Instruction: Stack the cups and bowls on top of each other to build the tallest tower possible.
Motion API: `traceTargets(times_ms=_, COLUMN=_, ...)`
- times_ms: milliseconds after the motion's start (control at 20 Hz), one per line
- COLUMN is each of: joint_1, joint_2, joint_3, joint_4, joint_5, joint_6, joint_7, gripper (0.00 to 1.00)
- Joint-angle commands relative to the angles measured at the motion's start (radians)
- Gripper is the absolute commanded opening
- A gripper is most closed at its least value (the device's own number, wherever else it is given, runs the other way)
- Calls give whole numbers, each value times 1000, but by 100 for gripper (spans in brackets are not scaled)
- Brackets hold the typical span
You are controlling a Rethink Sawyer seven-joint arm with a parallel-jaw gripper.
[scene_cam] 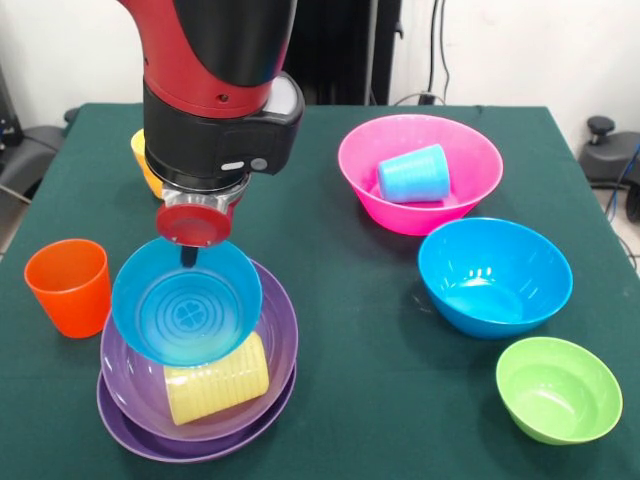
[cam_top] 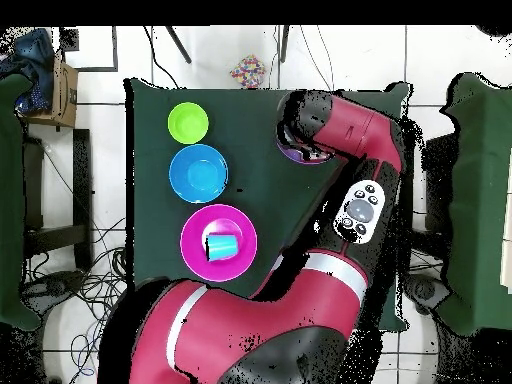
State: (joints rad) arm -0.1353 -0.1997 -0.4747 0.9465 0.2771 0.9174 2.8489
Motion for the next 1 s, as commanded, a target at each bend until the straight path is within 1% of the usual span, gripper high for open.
traceTargets(times_ms=50, joint_1=-11, joint_2=14, joint_3=137, joint_4=91, joint_5=-93, joint_6=-64, joint_7=-164, gripper=0)
traceTargets(times_ms=150, joint_1=-10, joint_2=14, joint_3=137, joint_4=91, joint_5=-94, joint_6=-48, joint_7=-172, gripper=0)
traceTargets(times_ms=700, joint_1=-17, joint_2=6, joint_3=155, joint_4=102, joint_5=-84, joint_6=-40, joint_7=-187, gripper=0)
traceTargets(times_ms=750, joint_1=-19, joint_2=4, joint_3=158, joint_4=103, joint_5=-84, joint_6=-36, joint_7=-189, gripper=100)
traceTargets(times_ms=1000, joint_1=-21, joint_2=6, joint_3=160, joint_4=96, joint_5=-85, joint_6=-20, joint_7=-191, gripper=100)
